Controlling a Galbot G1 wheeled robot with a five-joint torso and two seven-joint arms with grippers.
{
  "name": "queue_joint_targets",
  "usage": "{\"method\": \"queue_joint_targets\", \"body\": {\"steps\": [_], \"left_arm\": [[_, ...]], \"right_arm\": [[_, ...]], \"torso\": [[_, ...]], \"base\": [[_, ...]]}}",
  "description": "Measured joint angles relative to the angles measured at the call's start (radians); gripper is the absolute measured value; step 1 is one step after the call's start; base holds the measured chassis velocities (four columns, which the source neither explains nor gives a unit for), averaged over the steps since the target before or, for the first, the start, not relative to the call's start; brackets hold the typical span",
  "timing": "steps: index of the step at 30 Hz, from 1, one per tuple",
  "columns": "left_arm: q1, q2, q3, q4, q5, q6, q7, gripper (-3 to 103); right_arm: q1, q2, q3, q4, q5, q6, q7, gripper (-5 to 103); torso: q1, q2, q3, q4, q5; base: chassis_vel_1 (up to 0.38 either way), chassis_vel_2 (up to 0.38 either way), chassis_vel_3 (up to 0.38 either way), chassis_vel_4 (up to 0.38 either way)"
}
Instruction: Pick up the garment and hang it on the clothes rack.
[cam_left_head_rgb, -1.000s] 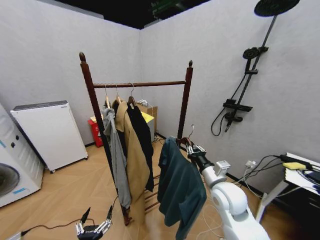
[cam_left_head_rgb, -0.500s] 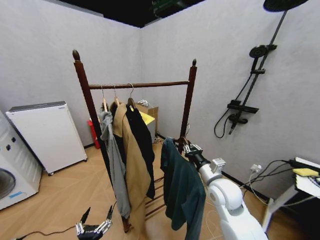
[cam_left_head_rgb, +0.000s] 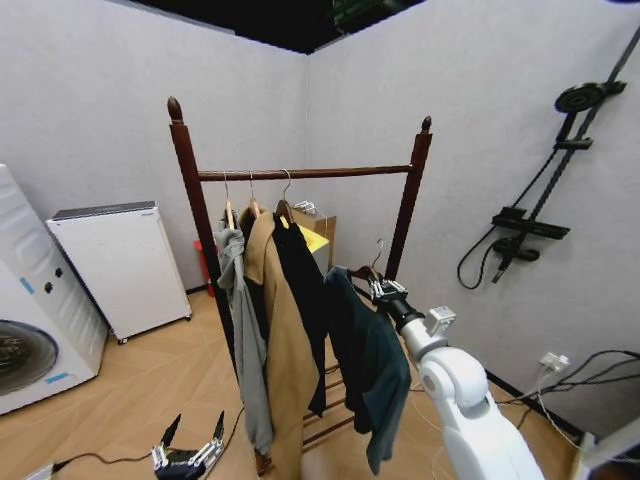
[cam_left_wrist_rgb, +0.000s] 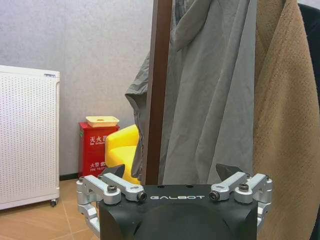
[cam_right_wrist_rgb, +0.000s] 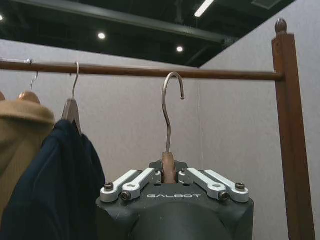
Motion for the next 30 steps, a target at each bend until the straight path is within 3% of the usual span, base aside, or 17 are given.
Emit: {"method": "queue_joint_targets", "body": {"steps": [4,9,12,16,30], "left_arm": [[0.0,0.0,0.0,0.0,0.0,0.0,0.0,100],[0.0,0.0,0.0,0.0,0.0,0.0,0.0,100],[0.0,0.0,0.0,0.0,0.0,0.0,0.0,100],[0.0,0.0,0.0,0.0,0.0,0.0,0.0,100],[0.0,0.0,0.0,0.0,0.0,0.0,0.0,100]], "right_arm": [[0.097,-0.038,-0.02,-0.041,0.036,-0.001,-0.024,10],[0.271,-0.102,-0.097,-0.173,0.14,0.038,-0.156,10],[0.307,-0.111,-0.119,-0.207,0.16,0.051,-0.179,10],[0.451,-0.12,-0.196,-0.309,0.255,0.063,-0.229,10],[0.75,-0.064,-0.385,-0.565,0.233,0.023,-0.28,10]], "torso": [[0.0,0.0,0.0,0.0003,-0.0002],[0.0,0.0,0.0,0.0003,-0.0002],[0.0,0.0,0.0,0.0003,-0.0001],[0.0,0.0,0.0,0.0002,-0.0001],[0.0,0.0,0.0,0.0003,-0.0003]], "base": [[0.0,0.0,0.0,0.0],[0.0,0.0,0.0,0.0],[0.0,0.0,0.0,0.0],[0.0,0.0,0.0,0.0],[0.0,0.0,0.0,0.0]]}}
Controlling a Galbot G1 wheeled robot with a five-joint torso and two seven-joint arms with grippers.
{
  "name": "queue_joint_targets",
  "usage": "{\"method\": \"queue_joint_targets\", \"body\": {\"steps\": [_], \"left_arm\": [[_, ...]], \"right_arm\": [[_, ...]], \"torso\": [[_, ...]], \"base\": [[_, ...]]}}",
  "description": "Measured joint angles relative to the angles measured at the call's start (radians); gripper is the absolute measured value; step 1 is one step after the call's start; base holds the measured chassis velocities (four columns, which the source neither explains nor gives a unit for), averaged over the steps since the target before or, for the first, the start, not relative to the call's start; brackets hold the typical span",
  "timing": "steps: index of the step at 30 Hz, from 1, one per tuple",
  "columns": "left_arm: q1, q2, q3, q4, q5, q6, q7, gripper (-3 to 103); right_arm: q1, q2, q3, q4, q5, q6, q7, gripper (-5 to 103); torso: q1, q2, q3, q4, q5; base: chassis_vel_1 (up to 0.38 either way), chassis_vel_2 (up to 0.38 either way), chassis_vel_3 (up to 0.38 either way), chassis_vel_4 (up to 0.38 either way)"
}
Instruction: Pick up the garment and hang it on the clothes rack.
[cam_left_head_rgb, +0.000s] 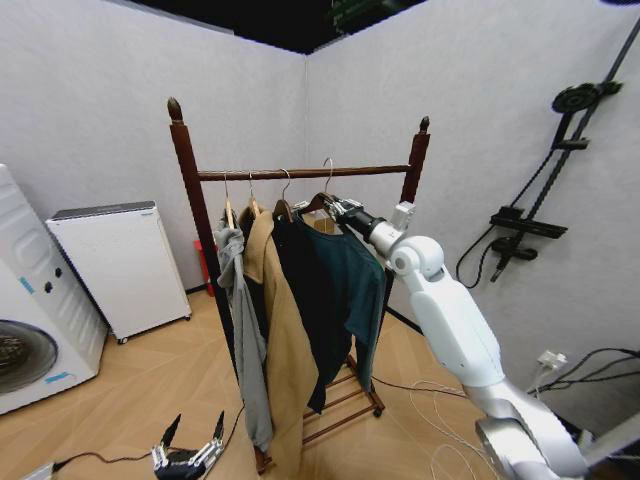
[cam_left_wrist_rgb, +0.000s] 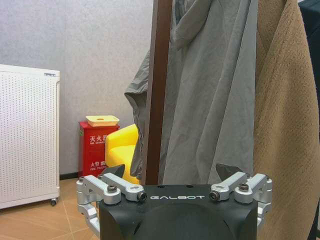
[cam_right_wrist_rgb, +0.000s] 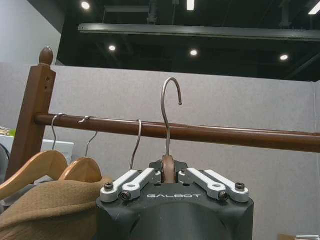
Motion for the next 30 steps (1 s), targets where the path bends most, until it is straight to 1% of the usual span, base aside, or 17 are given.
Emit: {"method": "queue_joint_targets", "body": {"steps": [2,4,7,12,15,20,25,29,30], "left_arm": [[0.0,0.0,0.0,0.0,0.0,0.0,0.0,100],[0.0,0.0,0.0,0.0,0.0,0.0,0.0,100],[0.0,0.0,0.0,0.0,0.0,0.0,0.0,100],[0.0,0.0,0.0,0.0,0.0,0.0,0.0,100],[0.0,0.0,0.0,0.0,0.0,0.0,0.0,100],[0.0,0.0,0.0,0.0,0.0,0.0,0.0,100],[0.0,0.0,0.0,0.0,0.0,0.0,0.0,100],[0.0,0.0,0.0,0.0,0.0,0.0,0.0,100],[0.0,0.0,0.0,0.0,0.0,0.0,0.0,100]], "right_arm": [[0.05,0.007,-0.032,-0.06,0.0,0.002,-0.022,10],[0.061,0.01,-0.038,-0.071,0.001,0.002,-0.024,10],[0.106,0.039,-0.064,-0.134,0.004,0.006,-0.034,10],[0.138,0.066,-0.081,-0.174,0.005,0.007,-0.039,10],[0.174,0.095,-0.106,-0.229,0.004,0.004,-0.039,10],[0.182,0.11,-0.114,-0.265,0.003,0.001,-0.028,10],[0.16,0.108,-0.114,-0.27,0.002,0.002,-0.026,10],[0.128,0.103,-0.108,-0.256,-0.023,0.003,-0.038,10],[0.117,0.102,-0.106,-0.248,-0.04,0.008,-0.034,7]], "torso": [[0.0,0.0,0.0,0.0,0.0],[0.0,0.0,0.0,-0.0001,0.0001],[0.0,0.0,0.0,-0.0001,0.0002],[0.0,0.0,0.0,0.0,0.0001],[0.0,0.0,0.0,0.0001,0.0],[0.0,0.0,0.0,0.0,0.0002],[0.0,0.0,0.0,-0.0001,0.0002],[0.0,0.0,0.0,0.0,0.0002],[0.0,0.0,0.0,-0.0001,0.0002]], "base": [[0.0,0.0,0.0,0.0],[0.0,0.0,0.0,0.0],[0.0,0.0,0.0,0.0],[0.0,0.0,0.0,0.0],[0.0,0.0,0.0,0.0],[0.0,0.0,0.0,0.0],[0.0,0.0,0.0,0.0],[0.0,0.0,0.0,0.0],[0.0,0.0,0.0,0.0]]}}
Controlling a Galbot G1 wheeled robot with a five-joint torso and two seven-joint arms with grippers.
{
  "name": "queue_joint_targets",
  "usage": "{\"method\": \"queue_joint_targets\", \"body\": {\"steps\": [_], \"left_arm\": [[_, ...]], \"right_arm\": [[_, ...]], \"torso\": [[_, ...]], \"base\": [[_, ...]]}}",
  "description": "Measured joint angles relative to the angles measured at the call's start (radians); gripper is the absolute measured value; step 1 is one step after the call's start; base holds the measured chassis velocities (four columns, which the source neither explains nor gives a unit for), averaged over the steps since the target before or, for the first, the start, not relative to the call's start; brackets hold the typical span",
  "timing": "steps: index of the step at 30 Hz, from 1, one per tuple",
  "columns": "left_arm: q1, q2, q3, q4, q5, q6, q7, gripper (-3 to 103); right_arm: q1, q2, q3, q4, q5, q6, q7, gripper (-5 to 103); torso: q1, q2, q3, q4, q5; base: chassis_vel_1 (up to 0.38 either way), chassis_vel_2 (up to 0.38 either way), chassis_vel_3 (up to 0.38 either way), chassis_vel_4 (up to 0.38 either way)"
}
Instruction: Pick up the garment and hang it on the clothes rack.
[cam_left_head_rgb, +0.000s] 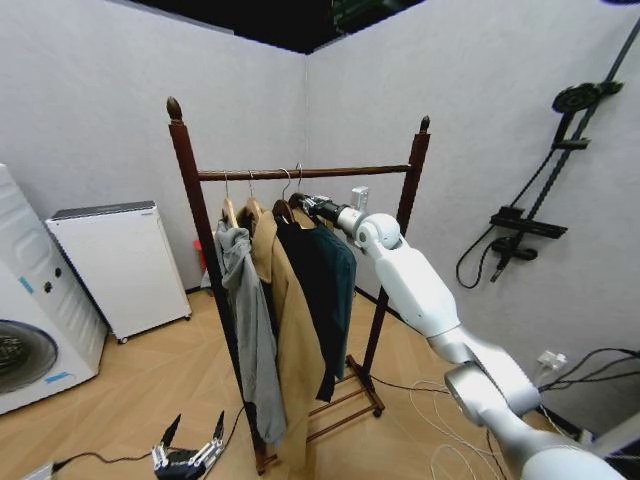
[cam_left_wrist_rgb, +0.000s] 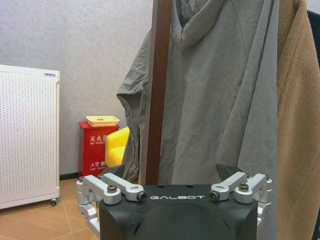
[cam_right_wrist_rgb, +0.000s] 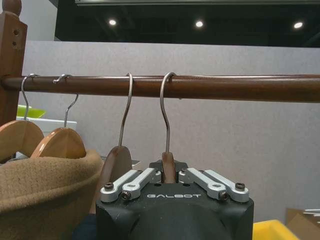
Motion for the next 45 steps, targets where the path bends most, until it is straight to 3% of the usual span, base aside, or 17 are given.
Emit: {"method": "queue_joint_targets", "body": {"steps": [7,10,14,16,21,26,27,32,33,35,36,45], "left_arm": [[0.0,0.0,0.0,0.0,0.0,0.0,0.0,100],[0.0,0.0,0.0,0.0,0.0,0.0,0.0,100],[0.0,0.0,0.0,0.0,0.0,0.0,0.0,100],[0.0,0.0,0.0,0.0,0.0,0.0,0.0,100],[0.0,0.0,0.0,0.0,0.0,0.0,0.0,100],[0.0,0.0,0.0,0.0,0.0,0.0,0.0,100],[0.0,0.0,0.0,0.0,0.0,0.0,0.001,100],[0.0,0.0,0.0,0.0,0.0,0.0,0.0,100],[0.0,0.0,0.0,0.0,0.0,0.0,0.0,100],[0.0,0.0,0.0,0.0,0.0,0.0,0.0,100],[0.0,0.0,0.0,0.0,0.0,0.0,0.0,100],[0.0,0.0,0.0,0.0,0.0,0.0,0.0,100]], "right_arm": [[-0.054,-0.015,0.003,0.095,0.035,0.014,0.086,27],[-0.116,-0.052,0.03,0.215,0.097,-0.022,0.152,42],[-0.161,-0.089,0.048,0.288,0.107,-0.04,0.193,48],[-0.243,-0.154,0.087,0.416,0.146,-0.072,0.276,65],[-0.359,-0.214,0.154,0.542,0.164,-0.117,0.331,75],[-0.594,-0.26,0.282,0.715,0.141,-0.156,0.443,96],[-0.687,-0.253,0.347,0.768,0.097,-0.158,0.469,99],[-0.888,-0.208,0.455,0.835,-0.033,-0.144,0.473,100],[-0.994,-0.165,0.507,0.869,-0.088,-0.13,0.47,100],[-1.025,-0.148,0.524,0.879,-0.104,-0.123,0.469,100],[-1.12,-0.096,0.575,0.91,-0.151,-0.094,0.455,100],[-1.345,0.005,0.677,0.958,-0.242,0.001,0.433,100]], "torso": [[0.0,0.0,0.0,0.0003,0.0001],[0.0,0.0,0.0,0.0002,0.0003],[0.0,0.0,0.0,0.0,-0.0001],[0.0,0.0,0.0,0.0,0.0002],[0.0,0.0,0.0,0.0,-0.0001],[0.0,0.0,0.0,-0.0001,0.0003],[0.0,0.0,0.0,-0.0001,-0.0002],[0.0,0.0,0.0,0.0,0.0001],[0.0,0.0,0.0,-0.0003,0.0003],[0.0,0.0,0.0,-0.0003,-0.0001],[0.0,0.0,0.0,0.0001,0.0001],[0.0,0.0,0.0,-0.0001,-0.0001]], "base": [[0.0,0.0,0.0,0.0],[0.0,0.0,0.0,0.0],[0.0,0.0,0.0,0.0],[0.0,0.0,0.0,0.0],[0.0,0.0,0.0,0.0],[0.0,0.0,0.0,0.0],[0.0,0.0,0.0,0.0],[0.0,0.0,0.0,0.0],[0.0,0.0,0.0,0.0],[0.0,0.0,0.0,0.0],[0.0,0.0,0.0,0.0],[0.0,0.0,0.0,0.0]]}}
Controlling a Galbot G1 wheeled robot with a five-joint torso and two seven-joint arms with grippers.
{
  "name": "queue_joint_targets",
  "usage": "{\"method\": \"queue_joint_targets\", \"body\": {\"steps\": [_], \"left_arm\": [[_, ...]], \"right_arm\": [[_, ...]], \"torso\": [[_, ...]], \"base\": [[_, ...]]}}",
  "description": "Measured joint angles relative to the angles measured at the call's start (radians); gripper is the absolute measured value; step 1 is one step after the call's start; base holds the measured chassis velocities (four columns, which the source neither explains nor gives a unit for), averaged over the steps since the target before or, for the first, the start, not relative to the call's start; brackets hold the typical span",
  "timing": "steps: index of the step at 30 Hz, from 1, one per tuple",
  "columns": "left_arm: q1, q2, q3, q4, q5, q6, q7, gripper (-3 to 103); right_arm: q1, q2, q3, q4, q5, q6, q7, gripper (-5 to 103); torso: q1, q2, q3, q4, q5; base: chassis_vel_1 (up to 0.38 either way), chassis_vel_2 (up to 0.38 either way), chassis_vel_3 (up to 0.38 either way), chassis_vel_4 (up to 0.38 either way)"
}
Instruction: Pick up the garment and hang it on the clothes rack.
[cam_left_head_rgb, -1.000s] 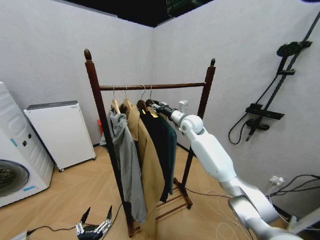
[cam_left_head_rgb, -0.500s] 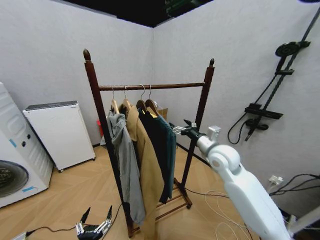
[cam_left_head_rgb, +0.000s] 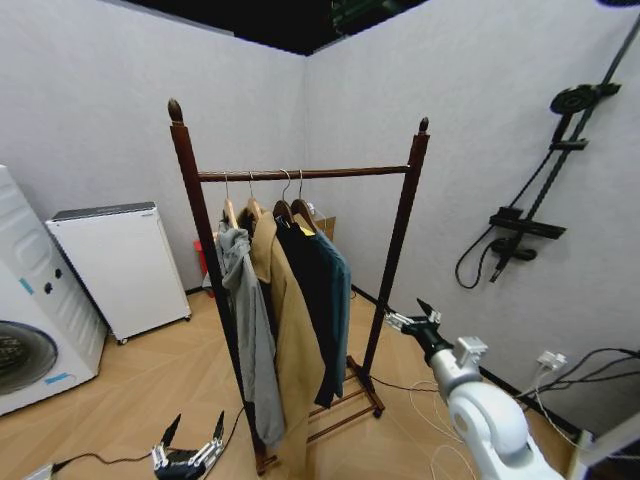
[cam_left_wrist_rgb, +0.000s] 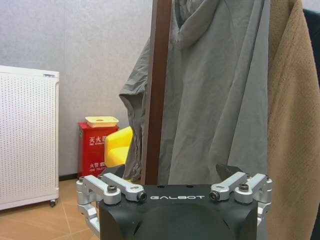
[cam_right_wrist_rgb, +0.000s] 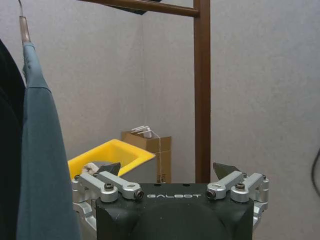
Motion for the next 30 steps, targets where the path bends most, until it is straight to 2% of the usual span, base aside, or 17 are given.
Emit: {"method": "queue_joint_targets", "body": {"steps": [1,6,15,30], "left_arm": [[0.0,0.0,0.0,0.0,0.0,0.0,0.0,100],[0.0,0.0,0.0,0.0,0.0,0.0,0.0,100],[0.0,0.0,0.0,0.0,0.0,0.0,0.0,100],[0.0,0.0,0.0,0.0,0.0,0.0,0.0,100]], "right_arm": [[-0.024,0.017,0.005,0.003,-0.034,0.023,-0.001,100],[-0.049,0.042,0.005,0.017,-0.056,0.035,0.001,100],[-0.094,0.088,-0.01,0.039,-0.156,0.084,0.003,100],[-0.099,0.095,-0.004,0.037,-0.16,0.107,0.004,100]], "torso": [[0.0,0.0,0.0,0.0,0.0],[0.0,0.0,0.0,0.0003,0.0],[0.0,0.0,0.0,0.0,0.0],[0.0,0.0,0.0,0.0002,0.0]], "base": [[0.0,0.0,0.0,0.0],[0.0,0.0,0.0,0.0],[-0.012,-0.009,-0.008,-0.007],[-0.053,-0.108,-0.108,-0.046]]}}
